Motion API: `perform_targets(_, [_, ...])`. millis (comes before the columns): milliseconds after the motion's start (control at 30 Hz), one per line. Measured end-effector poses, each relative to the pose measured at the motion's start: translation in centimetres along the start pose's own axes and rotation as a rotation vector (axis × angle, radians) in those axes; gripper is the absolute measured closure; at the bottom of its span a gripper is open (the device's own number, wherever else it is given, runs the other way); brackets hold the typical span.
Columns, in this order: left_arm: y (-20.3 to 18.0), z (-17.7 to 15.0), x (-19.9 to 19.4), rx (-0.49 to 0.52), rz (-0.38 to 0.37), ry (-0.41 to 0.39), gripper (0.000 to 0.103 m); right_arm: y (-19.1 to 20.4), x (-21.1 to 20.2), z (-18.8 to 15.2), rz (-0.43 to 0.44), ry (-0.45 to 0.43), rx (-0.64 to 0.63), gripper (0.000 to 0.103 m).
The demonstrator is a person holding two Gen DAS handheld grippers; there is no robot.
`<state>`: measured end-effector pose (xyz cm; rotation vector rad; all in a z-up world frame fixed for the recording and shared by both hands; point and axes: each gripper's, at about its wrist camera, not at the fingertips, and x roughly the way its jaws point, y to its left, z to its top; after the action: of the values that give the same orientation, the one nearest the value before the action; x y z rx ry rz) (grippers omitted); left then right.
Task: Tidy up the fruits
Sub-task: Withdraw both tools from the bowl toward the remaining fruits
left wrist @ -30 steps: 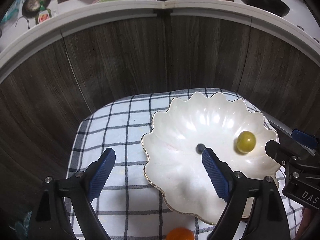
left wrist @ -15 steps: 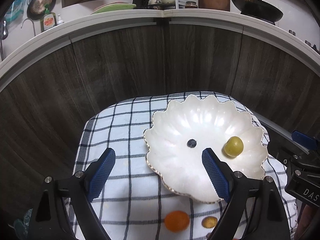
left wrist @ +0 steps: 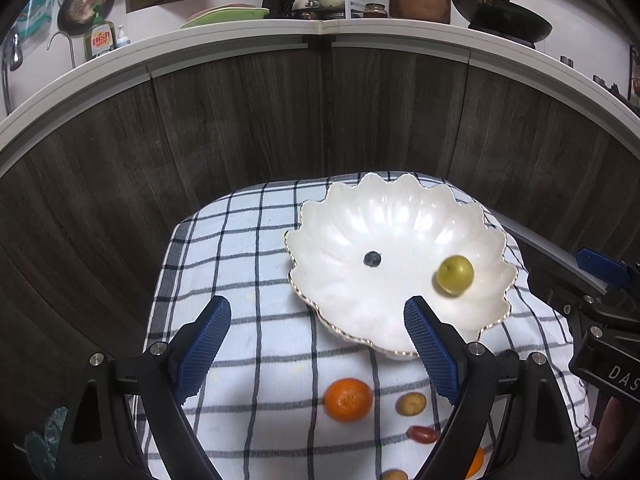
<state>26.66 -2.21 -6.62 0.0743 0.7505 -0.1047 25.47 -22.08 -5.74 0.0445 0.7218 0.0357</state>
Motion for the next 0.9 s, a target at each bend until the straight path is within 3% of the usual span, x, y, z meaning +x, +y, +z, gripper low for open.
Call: perform_targets(900, [-0.9, -7.1, -2.0, 0.014, 0.000, 0.042, 0.013, 0.9, -3.0, -6.5, -0.026, 0.016, -0.063, 0.022])
